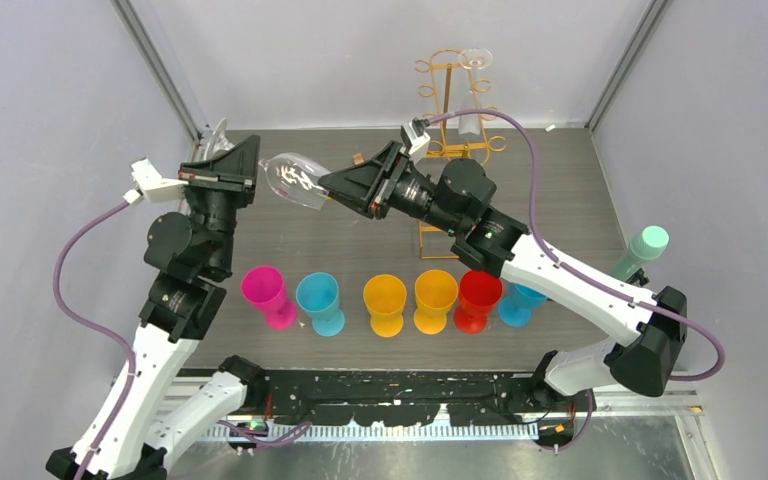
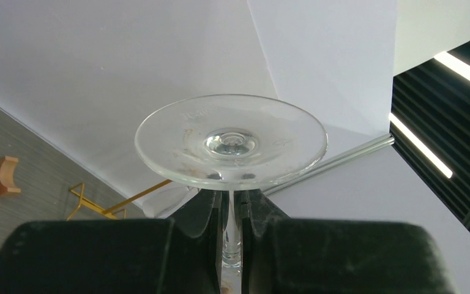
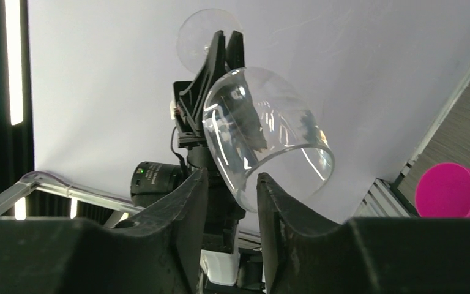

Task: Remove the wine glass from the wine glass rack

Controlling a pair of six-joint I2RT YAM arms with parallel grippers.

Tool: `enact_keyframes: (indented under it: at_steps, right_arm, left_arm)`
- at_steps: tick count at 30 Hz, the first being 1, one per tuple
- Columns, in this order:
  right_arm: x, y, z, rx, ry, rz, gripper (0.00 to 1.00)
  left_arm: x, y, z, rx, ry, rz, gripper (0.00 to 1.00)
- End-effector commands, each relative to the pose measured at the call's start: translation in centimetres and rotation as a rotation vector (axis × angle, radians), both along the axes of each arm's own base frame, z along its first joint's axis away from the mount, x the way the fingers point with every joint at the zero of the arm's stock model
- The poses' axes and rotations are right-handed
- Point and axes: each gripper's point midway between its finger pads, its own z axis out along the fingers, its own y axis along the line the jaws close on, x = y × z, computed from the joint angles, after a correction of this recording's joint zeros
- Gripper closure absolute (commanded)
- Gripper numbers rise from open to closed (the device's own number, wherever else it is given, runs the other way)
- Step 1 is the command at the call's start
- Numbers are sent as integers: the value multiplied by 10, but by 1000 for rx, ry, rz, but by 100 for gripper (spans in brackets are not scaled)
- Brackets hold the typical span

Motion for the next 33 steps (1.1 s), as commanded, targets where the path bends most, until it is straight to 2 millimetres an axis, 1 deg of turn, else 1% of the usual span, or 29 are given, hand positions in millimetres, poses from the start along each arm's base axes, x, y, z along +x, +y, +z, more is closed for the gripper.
enact_keyframes:
  at_steps: [1, 2, 7, 10, 12, 15, 20, 22, 23, 24, 25, 27, 29, 33]
  right_arm:
    - [-10, -3, 42, 141, -88, 22, 62]
    - [-9, -3, 42, 143, -88, 23, 64]
    - [-9, 3, 44, 177, -82, 47, 67]
    - [-8, 6, 46, 198, -76, 61, 75]
    - [-9, 7, 47, 210, -73, 69, 77]
    - [-8, 9, 46, 218, -69, 74, 78]
    - [-6, 12, 45, 222, -60, 77, 76]
    - [-5, 14, 43, 221, -54, 80, 78]
    - [-5, 15, 45, 224, -55, 81, 83]
    - [-4, 16, 45, 224, -54, 82, 85]
    - [-3, 17, 44, 222, -51, 82, 92]
    - [-1, 18, 41, 211, -49, 74, 99]
    - [4, 19, 39, 194, -54, 53, 100]
    - [12, 17, 37, 150, -91, -12, 100]
  left_arm:
    - [-9, 4, 23, -107, -75, -20, 100]
    - [-9, 3, 22, -115, -72, -26, 100]
    - [-9, 1, 18, -145, -68, -43, 100]
    - [-8, 0, 18, -165, -94, -50, 100]
    - [-8, 0, 16, -186, -108, -53, 100]
    - [-8, 2, 12, -198, -112, -50, 100]
    - [-13, 6, 12, -217, -135, -45, 100]
    - [-14, 6, 12, -219, -144, -46, 100]
    - [-14, 6, 12, -217, -145, -48, 100]
    - [-14, 5, 11, -215, -145, -49, 100]
    - [-15, 5, 11, -213, -146, -51, 100]
    - [-15, 5, 9, -206, -144, -51, 100]
    - [-16, 6, 8, -196, -147, -46, 95]
    - [-19, 9, 4, -171, -142, -29, 76]
